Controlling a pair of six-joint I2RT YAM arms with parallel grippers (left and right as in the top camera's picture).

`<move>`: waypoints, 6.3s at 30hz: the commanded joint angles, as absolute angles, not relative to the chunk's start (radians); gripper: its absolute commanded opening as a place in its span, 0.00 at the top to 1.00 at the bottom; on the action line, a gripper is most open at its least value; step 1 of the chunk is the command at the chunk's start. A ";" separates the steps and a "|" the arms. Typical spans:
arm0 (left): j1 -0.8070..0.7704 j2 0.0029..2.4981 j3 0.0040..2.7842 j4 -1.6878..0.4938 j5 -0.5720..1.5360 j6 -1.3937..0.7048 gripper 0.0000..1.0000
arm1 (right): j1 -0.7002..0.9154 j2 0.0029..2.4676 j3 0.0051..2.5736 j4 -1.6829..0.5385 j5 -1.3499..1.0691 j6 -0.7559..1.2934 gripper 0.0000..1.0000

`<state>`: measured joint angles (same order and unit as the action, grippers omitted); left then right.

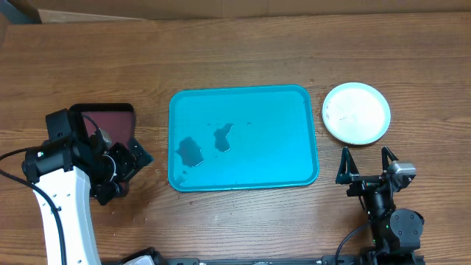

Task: Clean dirty plates on tray and stack at the side

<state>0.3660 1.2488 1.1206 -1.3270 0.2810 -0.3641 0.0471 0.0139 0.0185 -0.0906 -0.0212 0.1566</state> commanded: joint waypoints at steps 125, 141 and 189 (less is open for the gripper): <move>0.013 0.004 0.005 -0.078 0.000 -0.078 0.00 | 0.044 0.003 0.008 -0.084 -0.019 0.160 0.00; 0.013 0.004 0.005 -0.078 0.000 -0.078 0.00 | 0.044 0.003 0.008 -0.086 -0.001 0.016 0.00; 0.013 0.004 0.005 -0.078 0.000 -0.078 0.00 | 0.044 0.003 0.008 -0.085 -0.004 -0.060 0.00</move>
<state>0.0193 0.0166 0.0086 -0.0784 0.0101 -0.0612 0.0471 0.0128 0.0185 -0.0902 -0.0139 -0.0532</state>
